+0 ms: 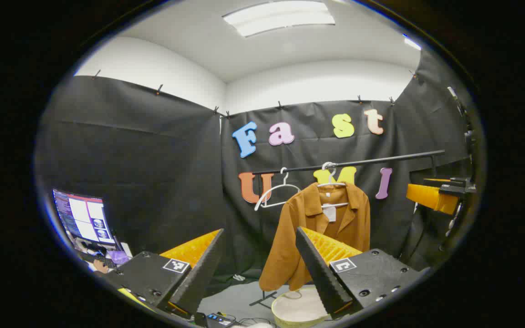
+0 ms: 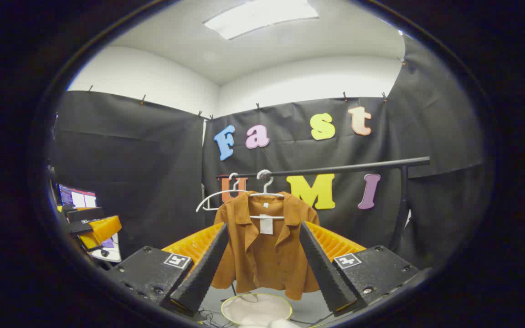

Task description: Grasp the clothes on the hanger with both hands and then place them into the laundry hamper below.

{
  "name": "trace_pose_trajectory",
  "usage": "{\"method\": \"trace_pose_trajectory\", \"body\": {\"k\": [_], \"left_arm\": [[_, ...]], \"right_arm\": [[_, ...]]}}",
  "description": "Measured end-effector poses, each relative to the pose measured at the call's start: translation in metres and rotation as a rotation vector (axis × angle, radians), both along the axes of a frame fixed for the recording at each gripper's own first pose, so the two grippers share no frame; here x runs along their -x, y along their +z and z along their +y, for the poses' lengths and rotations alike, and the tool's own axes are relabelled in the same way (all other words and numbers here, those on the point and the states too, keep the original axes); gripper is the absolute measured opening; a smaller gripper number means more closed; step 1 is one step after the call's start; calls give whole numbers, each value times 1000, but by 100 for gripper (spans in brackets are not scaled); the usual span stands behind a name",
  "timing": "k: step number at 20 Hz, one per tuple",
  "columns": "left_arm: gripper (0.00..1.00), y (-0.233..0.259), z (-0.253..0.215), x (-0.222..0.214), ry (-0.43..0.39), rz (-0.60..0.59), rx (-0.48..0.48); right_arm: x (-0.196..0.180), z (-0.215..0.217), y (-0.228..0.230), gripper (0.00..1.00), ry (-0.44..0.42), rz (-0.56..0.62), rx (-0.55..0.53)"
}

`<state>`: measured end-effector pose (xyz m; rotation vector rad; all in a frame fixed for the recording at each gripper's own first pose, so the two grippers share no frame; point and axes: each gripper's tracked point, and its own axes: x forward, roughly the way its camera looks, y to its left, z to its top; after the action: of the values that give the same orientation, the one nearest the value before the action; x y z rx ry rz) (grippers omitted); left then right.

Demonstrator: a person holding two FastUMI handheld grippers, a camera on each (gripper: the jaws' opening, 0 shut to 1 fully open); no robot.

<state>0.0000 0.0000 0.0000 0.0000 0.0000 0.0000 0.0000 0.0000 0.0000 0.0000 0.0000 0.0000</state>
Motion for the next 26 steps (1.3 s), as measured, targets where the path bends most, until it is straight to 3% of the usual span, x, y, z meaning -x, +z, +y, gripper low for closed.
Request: {"method": "trace_pose_trajectory", "body": {"k": [9,15,21,22,23,26], "left_arm": [[100,7,-1,0,-29,-19,-16],[100,-17,-27,-26,-72,25,-6],[100,-48,-86,-87,-155,21,28],[92,-51,-97,-99,-168,7,30],[100,-53,-108,-111,-185,-7,32],[97,-63,-139,-151,-230,-44,29]], "right_arm": [[3,4,-11,99,-17,31,7],[-17,-15,-50,100,-40,100,23],[-73,-53,-104,99,-60,175,23],[-88,-59,-113,99,-62,188,22],[-102,-64,-119,99,-57,196,14],[-143,-83,-137,100,-43,220,-14]]}}
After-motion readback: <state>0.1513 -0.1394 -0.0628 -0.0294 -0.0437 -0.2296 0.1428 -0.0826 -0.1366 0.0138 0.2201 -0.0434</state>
